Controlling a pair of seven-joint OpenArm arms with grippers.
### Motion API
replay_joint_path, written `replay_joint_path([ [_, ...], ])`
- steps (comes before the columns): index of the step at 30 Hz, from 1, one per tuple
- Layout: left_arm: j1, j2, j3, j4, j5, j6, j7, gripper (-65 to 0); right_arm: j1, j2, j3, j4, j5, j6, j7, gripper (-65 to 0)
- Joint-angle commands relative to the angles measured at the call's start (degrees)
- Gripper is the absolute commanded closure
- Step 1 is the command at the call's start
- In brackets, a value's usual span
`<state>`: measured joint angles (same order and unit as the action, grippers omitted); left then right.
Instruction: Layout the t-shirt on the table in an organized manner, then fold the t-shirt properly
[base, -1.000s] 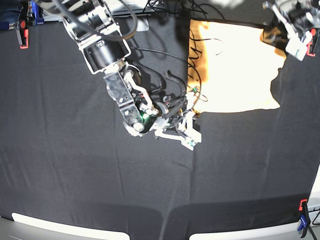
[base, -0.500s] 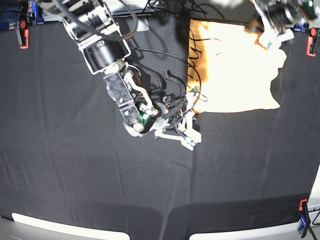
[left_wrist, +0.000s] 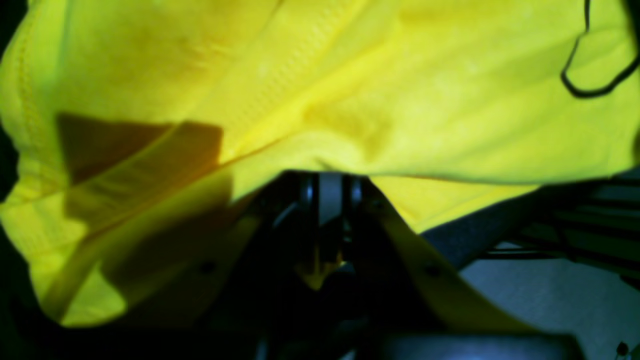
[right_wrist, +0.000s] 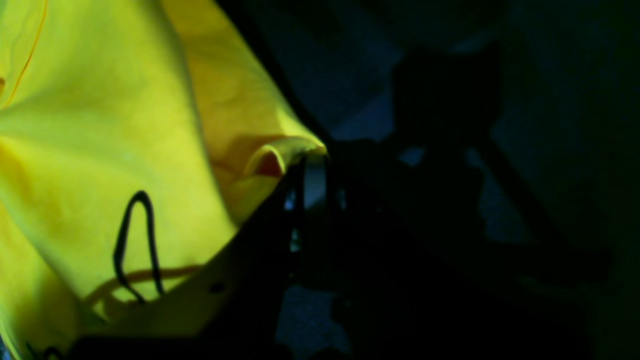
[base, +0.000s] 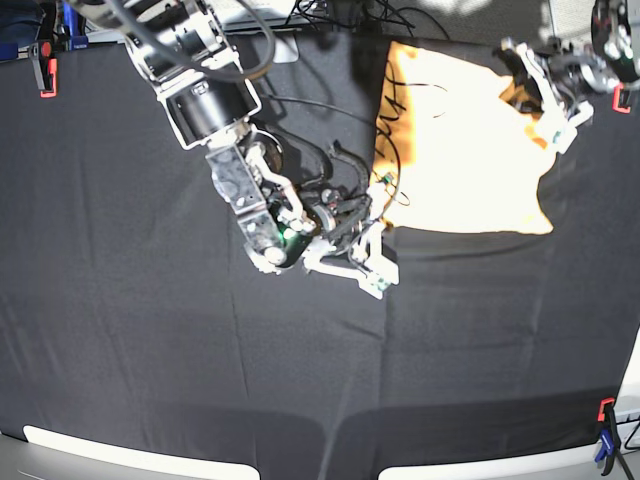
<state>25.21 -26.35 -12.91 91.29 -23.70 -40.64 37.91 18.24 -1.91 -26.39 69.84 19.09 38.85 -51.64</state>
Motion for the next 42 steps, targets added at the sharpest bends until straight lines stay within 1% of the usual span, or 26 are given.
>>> replay_joint_path([
  [1, -1.7, -0.4, -0.1, -0.7, 2.7, 3.6, -0.3, 0.0, 1.1, -0.5, 0.1, 1.1, 1.2, 0.9, 0.5, 0.0],
  [4, -4.5, -0.6, -0.1, -3.1, 3.5, 3.6, -2.0, 0.0, -0.3, -0.3, 0.1, 1.9, 1.2, 0.9, 0.4, 0.0],
  [6, -6.4, -0.7, -0.1, -4.9, 5.6, 3.6, -3.5, 0.0, -2.0, -0.3, 0.1, 3.6, 0.9, 1.1, 0.4, 0.0],
  [11, -10.5, -2.0, -0.1, -8.1, 5.7, 3.6, -6.7, 0.0, -7.4, -0.3, 0.1, 10.0, -1.2, 1.1, 0.1, 0.0],
  [16, -13.9, -2.6, -0.1, -8.1, 5.5, 3.6, -9.7, 0.0, -13.6, -0.1, -0.2, 16.6, -1.2, 1.1, -0.1, 0.0],
  [18, -15.2, -2.6, -0.1, -8.1, 4.6, 3.6, -9.7, 0.0, -15.8, -0.1, -1.3, 18.5, -2.2, 1.1, -0.2, 0.0],
  [23, -17.8, -2.6, -0.1, -8.1, 4.6, 3.6, -10.4, 0.0, -19.5, -0.1, -6.6, 21.8, -6.4, 1.1, 1.1, 0.0],
  [24, -18.1, -2.6, -0.1, -8.1, 4.3, 3.6, -10.8, 0.0, -20.0, -0.2, -7.2, 22.3, -7.3, 0.2, 1.5, 0.0],
  [26, -18.1, -2.8, -0.1, -8.0, 1.2, 3.7, -10.8, 0.0, -20.7, -0.1, -7.3, 23.5, -9.3, -2.3, 1.9, 0.0],
  [29, -17.6, -3.5, -0.3, -7.7, -5.0, 3.8, -10.4, 0.0, -21.5, 0.4, -5.4, 26.4, -11.4, -4.2, 1.9, 0.0],
  [31, -17.0, -3.5, -1.4, -6.9, -6.6, 4.4, -9.1, 0.0, -22.6, 1.4, -3.2, 29.4, -11.5, -5.2, 1.9, 0.0],
  [34, -14.4, -3.5, -4.5, -4.0, -7.4, 7.7, -8.8, 0.0, -25.2, 2.9, 1.5, 34.6, -11.4, -5.9, 2.0, 0.0],
  [35, -13.2, -3.5, -5.9, -2.8, -8.1, 8.3, -8.8, 0.0, -26.1, 3.3, 3.2, 36.2, -11.4, -5.9, 2.0, 0.0],
  [37, -10.5, -3.5, -8.8, -0.3, -9.3, 8.3, -8.0, 0.0, -28.0, 3.9, 6.6, 39.2, -11.0, -6.1, 1.9, 0.0],
  [39, -7.2, -3.3, -11.9, 2.3, -11.6, 8.3, -5.3, 0.0, -30.4, 4.0, 10.1, 42.0, -10.4, -6.1, 1.4, 0.0],
  [42, -1.0, -2.9, -16.3, 5.6, -15.5, 8.3, -3.1, 0.0, -34.6, 4.0, 15.0, 46.6, -6.8, -6.1, -0.8, 0.0],
])
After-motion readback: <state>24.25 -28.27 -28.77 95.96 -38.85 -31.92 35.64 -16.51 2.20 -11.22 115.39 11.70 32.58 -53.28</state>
